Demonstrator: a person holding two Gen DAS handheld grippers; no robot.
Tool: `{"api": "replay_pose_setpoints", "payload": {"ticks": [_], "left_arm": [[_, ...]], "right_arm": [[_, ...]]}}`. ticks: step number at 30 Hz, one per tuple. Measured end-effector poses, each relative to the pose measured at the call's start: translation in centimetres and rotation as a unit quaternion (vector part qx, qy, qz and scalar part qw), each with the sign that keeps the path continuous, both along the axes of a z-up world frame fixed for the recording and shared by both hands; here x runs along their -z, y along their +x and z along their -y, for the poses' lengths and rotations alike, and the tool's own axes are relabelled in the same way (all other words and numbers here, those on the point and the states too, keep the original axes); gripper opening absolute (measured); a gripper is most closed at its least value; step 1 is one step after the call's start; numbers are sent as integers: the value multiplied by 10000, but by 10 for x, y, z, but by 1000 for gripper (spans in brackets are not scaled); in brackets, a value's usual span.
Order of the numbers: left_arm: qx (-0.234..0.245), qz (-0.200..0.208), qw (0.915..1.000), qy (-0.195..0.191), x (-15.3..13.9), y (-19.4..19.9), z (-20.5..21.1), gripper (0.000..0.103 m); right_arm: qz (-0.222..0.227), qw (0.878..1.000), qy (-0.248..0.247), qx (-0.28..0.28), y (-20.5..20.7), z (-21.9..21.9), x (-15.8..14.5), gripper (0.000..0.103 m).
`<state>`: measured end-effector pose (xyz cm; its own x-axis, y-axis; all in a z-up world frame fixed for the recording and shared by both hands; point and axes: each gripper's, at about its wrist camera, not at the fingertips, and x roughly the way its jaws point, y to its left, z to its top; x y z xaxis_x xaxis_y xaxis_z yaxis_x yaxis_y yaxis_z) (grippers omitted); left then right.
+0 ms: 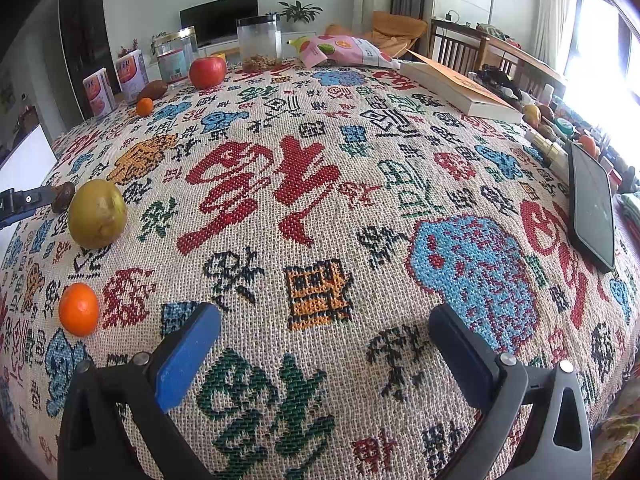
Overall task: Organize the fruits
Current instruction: 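Lower the left gripper onto the brown round dried fruit and grasp it, then grasp the yellow-green pear with the right gripper while the left gripper holds the dried fruit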
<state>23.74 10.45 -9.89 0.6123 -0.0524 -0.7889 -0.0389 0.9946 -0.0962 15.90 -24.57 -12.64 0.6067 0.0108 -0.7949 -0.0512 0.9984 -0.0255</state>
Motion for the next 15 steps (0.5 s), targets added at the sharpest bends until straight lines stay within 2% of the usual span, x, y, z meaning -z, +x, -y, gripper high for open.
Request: {"api": "replay_pose_setpoints", "payload": {"ticks": [1,2,3,4,5,7,11,12,15], "left_arm": [[-22,-12,10000,36,4,3,0,89],[-27,-20,10000,30,7,4,-1,72],[-61,92,9998,166,5,2,-1,68],[23,96,9999,110,5,1,-1,51],[65,96,9999,59,4,-2,-2,44],[-52,109,9999,52,-1,-13,-5,44],[-189,230,9990,-323,-17,-60,-13,44],[-204,251,9987,-382,-21,-73,-14,44],[-282,192,9977,-582,-25,-106,-16,44]], "right_arm": [[0,10000,2,0,0,0,0,103],[0,10000,2,0,0,0,0,103],[1,10000,-1,1,0,0,0,103],[0,10000,-2,0,0,0,0,103],[1,10000,-2,2,0,0,0,103],[-2,10000,0,3,0,0,-1,103],[-66,10000,19,-23,-1,0,-3,103],[-129,9999,91,20,-1,-2,-7,99],[61,9937,1017,-461,-3,-26,-33,97]]}}
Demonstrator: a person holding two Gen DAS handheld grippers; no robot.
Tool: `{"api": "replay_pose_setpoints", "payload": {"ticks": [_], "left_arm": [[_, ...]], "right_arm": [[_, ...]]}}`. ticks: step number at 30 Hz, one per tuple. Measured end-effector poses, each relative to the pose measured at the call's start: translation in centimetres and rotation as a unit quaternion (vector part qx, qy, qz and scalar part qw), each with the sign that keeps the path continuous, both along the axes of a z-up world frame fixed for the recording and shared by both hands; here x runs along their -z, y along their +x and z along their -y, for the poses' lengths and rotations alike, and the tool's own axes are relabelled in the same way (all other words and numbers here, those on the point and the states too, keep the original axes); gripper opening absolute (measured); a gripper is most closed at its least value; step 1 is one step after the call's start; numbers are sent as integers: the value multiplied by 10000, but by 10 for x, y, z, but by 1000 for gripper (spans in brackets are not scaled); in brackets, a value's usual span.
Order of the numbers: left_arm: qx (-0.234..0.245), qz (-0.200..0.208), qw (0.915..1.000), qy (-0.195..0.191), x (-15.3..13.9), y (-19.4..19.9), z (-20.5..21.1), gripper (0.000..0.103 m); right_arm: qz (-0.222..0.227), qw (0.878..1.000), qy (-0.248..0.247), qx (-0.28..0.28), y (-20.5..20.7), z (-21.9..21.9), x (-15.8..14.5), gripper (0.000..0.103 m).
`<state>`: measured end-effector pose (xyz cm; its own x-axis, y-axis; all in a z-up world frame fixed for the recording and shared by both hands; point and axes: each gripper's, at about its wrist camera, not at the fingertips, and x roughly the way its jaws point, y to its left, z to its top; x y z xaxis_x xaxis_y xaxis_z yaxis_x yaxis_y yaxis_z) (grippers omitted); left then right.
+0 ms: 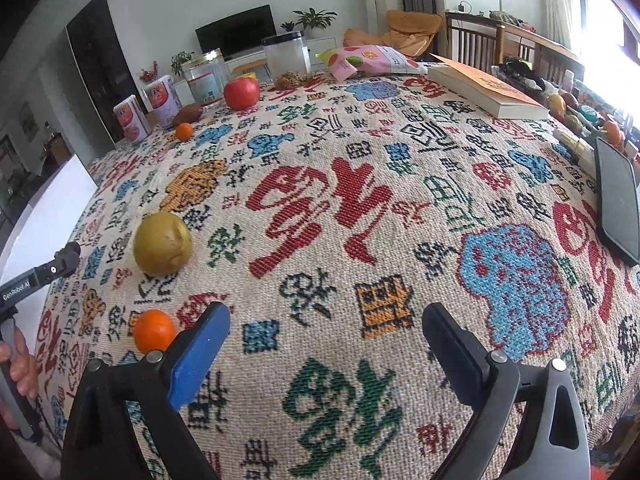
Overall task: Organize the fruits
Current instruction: 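Grasp the yellow-green pear with the right gripper while the left gripper holds the dried fruit, then carry the dried fruit and pear into the white box and open both grippers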
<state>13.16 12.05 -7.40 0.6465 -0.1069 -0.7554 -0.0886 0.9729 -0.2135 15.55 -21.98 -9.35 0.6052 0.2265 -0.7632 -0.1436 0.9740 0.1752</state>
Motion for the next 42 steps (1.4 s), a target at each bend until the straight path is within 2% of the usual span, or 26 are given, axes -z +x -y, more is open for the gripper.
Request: {"api": "replay_pose_setpoints", "payload": {"ticks": [4,7,14,19,20,22,23,27,31,33,36,38,39,42], "left_arm": [[-12,51,9999,104,-7,-25,3,44],[-29,178,9996,194,-19,-39,2,44],[-15,247,9997,-39,-31,-65,-7,44],[12,207,9997,-146,-29,-75,-7,44],[13,194,9997,-160,-30,-76,-7,44],[34,184,9996,-221,-33,-79,-8,44],[37,211,9994,-268,-36,-82,-9,44],[-9,418,9978,-507,-63,-103,-24,44],[-106,772,9922,-974,-106,-128,-53,44],[-306,1036,9891,-999,-129,-141,-75,44],[-890,1215,9849,-860,-147,-156,-117,44],[-1381,1129,9822,-592,-144,-162,-146,44],[-1633,991,9804,-483,-138,-164,-161,44],[-2235,517,9727,-341,-106,-166,-201,44]], "right_arm": [[-55,9939,-152,-1087,16,-76,-17,97],[-70,9908,-451,-1274,31,-111,-17,96],[-493,9880,-623,-1326,52,-119,-11,96],[-802,9858,-514,-1380,55,-114,-6,95],[-832,9842,-584,-1449,55,-119,-4,90],[-893,9809,-917,-1466,56,-128,1,58],[-910,9809,-962,-1422,56,-129,3,51],[-875,9865,-571,-1258,55,-125,-9,50],[-571,9851,-147,-1618,40,-150,-53,50],[-399,9792,71,-1990,30,-180,-82,50],[-198,9617,484,-2692,3,-237,-114,50],[-102,9422,668,-3282,-23,-285,-128,49],[-92,9319,748,-3549,-34,-306,-132,45],[-146,9039,832,-4193,-62,-369,-133,43]]}}
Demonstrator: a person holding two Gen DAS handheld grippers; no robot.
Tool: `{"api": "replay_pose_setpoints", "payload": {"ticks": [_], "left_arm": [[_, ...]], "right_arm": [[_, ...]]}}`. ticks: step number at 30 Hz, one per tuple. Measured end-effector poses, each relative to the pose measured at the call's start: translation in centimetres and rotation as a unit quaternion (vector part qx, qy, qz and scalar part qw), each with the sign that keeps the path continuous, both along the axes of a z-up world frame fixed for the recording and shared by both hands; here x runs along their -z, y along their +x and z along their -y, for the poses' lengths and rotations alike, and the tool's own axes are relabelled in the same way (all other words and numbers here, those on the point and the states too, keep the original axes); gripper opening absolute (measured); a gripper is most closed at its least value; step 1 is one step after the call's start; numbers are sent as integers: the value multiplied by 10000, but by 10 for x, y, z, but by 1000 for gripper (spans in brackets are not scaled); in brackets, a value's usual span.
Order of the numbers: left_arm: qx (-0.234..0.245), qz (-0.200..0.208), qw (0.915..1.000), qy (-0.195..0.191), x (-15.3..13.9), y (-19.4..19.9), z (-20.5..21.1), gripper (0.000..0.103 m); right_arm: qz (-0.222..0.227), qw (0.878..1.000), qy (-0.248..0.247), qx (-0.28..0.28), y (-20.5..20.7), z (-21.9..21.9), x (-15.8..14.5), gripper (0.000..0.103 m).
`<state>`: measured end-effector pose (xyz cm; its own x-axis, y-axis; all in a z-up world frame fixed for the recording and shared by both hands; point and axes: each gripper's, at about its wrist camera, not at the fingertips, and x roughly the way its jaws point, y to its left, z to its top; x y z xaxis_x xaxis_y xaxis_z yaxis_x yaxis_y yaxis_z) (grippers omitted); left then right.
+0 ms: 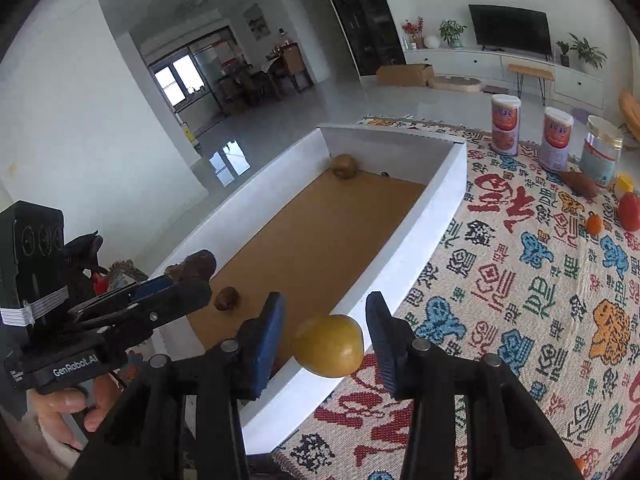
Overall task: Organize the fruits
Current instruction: 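Carry the dried fruit and pear into the white box and open both grippers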
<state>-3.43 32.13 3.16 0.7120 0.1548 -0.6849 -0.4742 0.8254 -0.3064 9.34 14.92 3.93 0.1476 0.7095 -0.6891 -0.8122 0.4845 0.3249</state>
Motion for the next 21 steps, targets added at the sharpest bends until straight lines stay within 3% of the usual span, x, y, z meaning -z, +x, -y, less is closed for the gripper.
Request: {"api": "replay_pose_setpoints", "payload": {"ticks": [5,7,10,13,15,16,17,18,19,20,21], "left_arm": [[-505,-644,9966,-111,56,6,-35,44],[-525,-579,9966,-244,59,2,-37,44],[-515,-531,9972,46,55,3,-30,44],[-631,-214,9972,-338,56,-15,-27,44],[-653,26,9976,-238,49,-31,-16,44],[-630,-29,9980,58,45,-29,-9,44],[-563,-40,9982,221,43,-25,-7,44],[-510,27,9985,175,43,-21,-8,44],[-541,96,9985,7,44,-21,-13,44],[-600,180,9979,-148,45,-22,-18,44],[-671,235,9972,-214,47,-25,-21,44]], "right_arm": [[-84,9990,-335,-292,-3,-72,27,39],[-90,9997,-169,-121,12,-72,26,39],[-4,9996,-26,287,38,-47,19,41],[60,9973,-621,392,47,-4,24,60],[141,9948,-921,-401,-3,30,41,81],[-50,9916,-857,-970,-36,47,56,81],[-275,9857,-916,-1388,-63,54,72,78],[-206,9797,-1124,-1644,-88,56,89,73],[90,9737,-1235,-1911,-109,54,105,71],[377,9647,-1474,-2148,-129,48,125,57],[702,9562,-1771,-2221,-139,39,143,4]]}}
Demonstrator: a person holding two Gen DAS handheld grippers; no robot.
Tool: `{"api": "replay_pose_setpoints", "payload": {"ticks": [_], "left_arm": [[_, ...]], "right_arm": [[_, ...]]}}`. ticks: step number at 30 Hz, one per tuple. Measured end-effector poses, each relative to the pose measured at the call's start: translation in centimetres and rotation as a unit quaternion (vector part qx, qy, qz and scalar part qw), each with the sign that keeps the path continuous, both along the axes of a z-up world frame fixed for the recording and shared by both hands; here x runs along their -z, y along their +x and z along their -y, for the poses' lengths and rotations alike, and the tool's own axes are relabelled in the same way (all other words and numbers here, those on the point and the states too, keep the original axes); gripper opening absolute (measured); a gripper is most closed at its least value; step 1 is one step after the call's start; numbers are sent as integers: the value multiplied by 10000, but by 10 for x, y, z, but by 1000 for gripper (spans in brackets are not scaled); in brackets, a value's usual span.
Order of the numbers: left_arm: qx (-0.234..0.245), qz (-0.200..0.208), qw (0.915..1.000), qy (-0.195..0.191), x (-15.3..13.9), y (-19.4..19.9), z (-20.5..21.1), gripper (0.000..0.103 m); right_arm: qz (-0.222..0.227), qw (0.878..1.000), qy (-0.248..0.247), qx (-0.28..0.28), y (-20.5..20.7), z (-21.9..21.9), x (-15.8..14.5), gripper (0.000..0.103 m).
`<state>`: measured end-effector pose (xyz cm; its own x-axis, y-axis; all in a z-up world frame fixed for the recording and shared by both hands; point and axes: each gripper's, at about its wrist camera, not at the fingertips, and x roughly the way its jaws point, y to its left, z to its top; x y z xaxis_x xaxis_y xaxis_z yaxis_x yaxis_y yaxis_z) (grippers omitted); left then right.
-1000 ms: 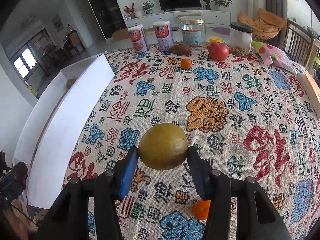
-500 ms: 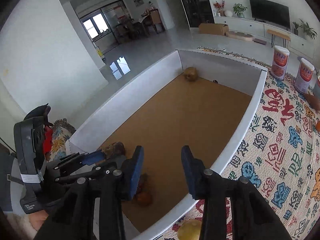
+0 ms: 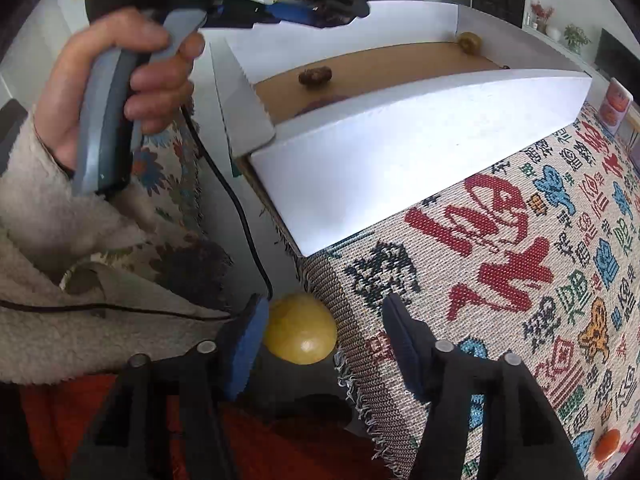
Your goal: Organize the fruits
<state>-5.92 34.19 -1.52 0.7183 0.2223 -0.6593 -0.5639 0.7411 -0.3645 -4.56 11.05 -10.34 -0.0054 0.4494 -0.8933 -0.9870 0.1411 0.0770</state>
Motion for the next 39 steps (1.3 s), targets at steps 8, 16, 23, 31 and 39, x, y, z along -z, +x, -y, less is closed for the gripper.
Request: {"api": "replay_pose_setpoints", "payload": {"ticks": [8,16,23,31,39], "left_arm": [[429,-650,9937,809,-21,15,-10,44],[685,-1779,9809,377,3,90,-45,90],[2380,-381,9702,241,-70,67,108,94],[2745,-542,9591,-425,31,147,250,94],[2259,-938,9677,616,87,244,281,94]], "right_arm": [[538,9828,1079,1400,86,28,-48,14],[993,9528,1045,2671,151,46,-58,87],[869,9191,691,3780,182,76,-32,96],[1555,7808,574,6023,241,223,-81,97],[1534,7242,97,6723,277,343,-41,103]]}}
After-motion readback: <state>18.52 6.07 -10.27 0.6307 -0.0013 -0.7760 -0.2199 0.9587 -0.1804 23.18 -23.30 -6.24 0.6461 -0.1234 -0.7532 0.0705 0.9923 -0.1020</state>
